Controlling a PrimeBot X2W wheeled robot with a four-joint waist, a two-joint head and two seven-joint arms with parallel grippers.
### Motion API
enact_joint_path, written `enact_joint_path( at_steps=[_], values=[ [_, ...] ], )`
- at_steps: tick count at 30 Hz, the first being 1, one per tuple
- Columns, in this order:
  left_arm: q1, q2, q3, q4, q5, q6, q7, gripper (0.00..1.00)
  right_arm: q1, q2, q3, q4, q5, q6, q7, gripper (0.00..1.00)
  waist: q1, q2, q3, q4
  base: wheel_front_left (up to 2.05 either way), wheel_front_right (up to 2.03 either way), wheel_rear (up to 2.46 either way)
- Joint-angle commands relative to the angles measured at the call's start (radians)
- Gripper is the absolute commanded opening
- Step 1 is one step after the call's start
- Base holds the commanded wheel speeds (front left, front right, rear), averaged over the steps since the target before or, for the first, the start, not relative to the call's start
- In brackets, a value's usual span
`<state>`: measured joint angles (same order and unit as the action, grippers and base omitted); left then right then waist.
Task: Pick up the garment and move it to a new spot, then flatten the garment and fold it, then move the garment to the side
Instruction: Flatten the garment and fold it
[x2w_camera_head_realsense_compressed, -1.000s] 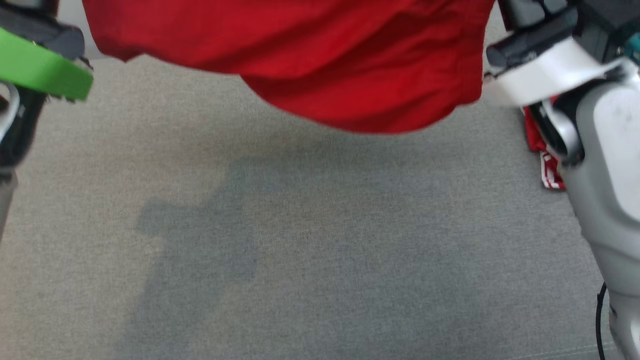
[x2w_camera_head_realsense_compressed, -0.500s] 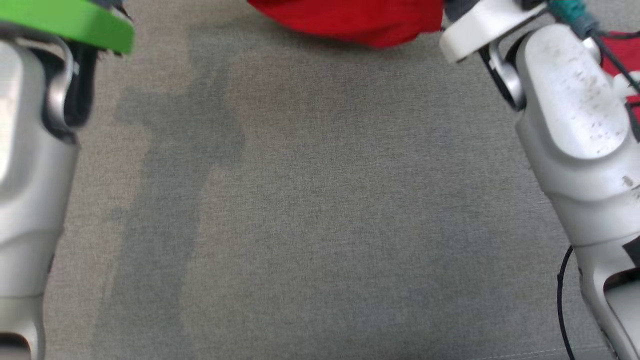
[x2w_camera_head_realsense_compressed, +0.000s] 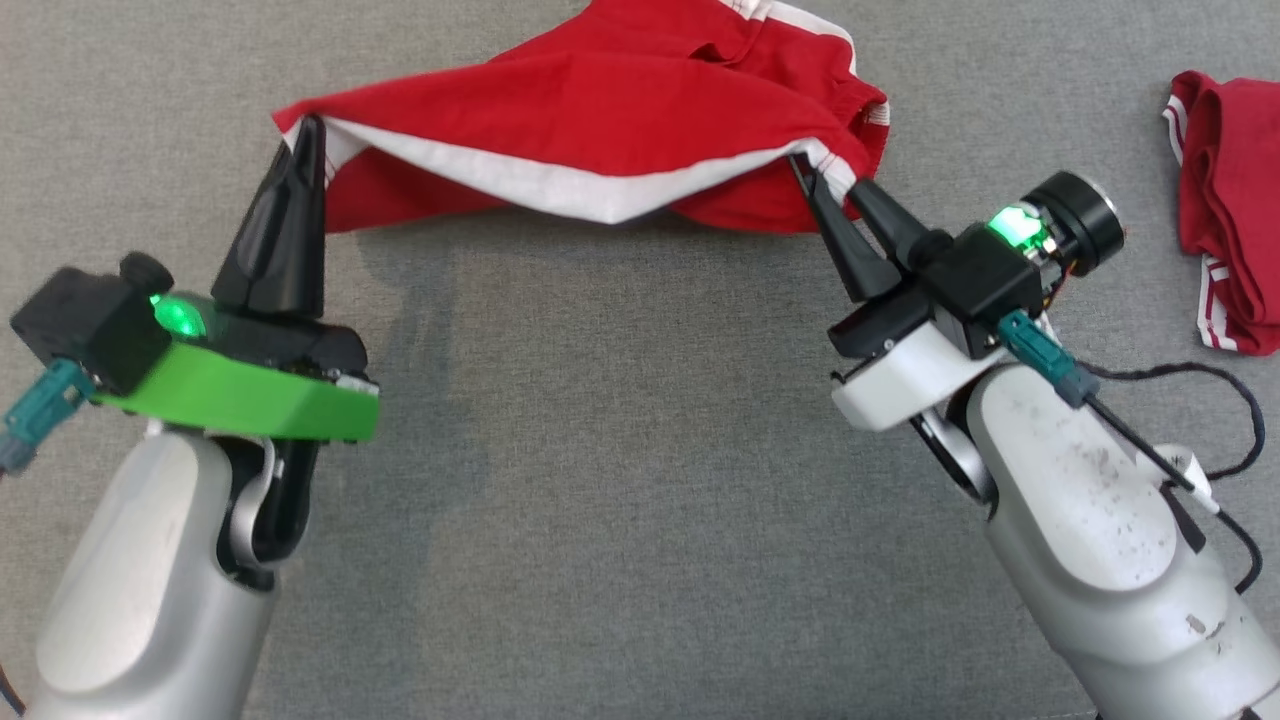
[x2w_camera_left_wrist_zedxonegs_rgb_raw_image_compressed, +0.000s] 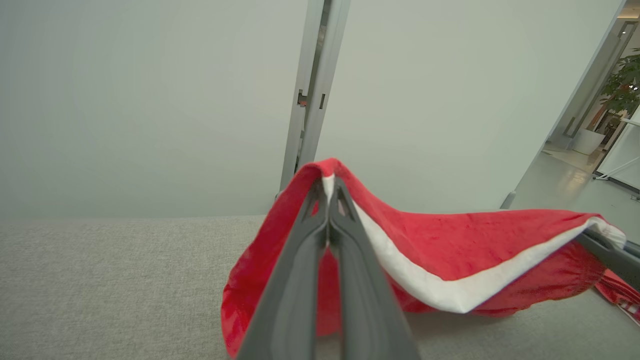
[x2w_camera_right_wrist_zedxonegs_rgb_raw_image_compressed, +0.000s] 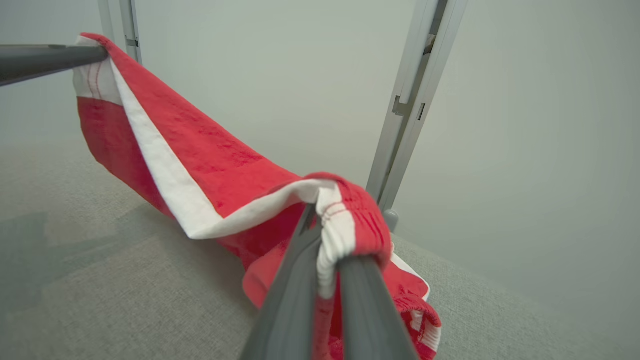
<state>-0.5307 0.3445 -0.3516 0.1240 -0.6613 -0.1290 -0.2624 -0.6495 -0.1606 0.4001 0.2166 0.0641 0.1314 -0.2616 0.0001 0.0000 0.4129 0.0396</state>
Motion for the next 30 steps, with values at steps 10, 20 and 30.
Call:
enact_joint_path(
  at_steps=[10,20,30],
  values=[
    [0.277,-0.047,0.021,-0.144,0.07,-0.003,-0.003,0.0,0.258,-0.012,-0.061,-0.149,-0.011,-0.002,-0.005,0.0,-0.0001,0.0,-0.112,0.011,0.0,0.0,0.0],
    [0.533,-0.065,0.062,-0.304,0.109,-0.003,-0.002,0.0,0.517,-0.02,-0.128,-0.285,0.006,-0.002,0.005,0.0,-0.0001,0.0,-0.226,0.017,0.0,0.0,0.0],
    [0.682,-0.053,0.055,-0.427,0.137,0.032,0.01,0.0,0.703,-0.019,-0.191,-0.443,0.009,-0.002,0.074,0.0,-0.0001,0.0,-0.264,0.001,0.0,0.0,0.0]
  ],
)
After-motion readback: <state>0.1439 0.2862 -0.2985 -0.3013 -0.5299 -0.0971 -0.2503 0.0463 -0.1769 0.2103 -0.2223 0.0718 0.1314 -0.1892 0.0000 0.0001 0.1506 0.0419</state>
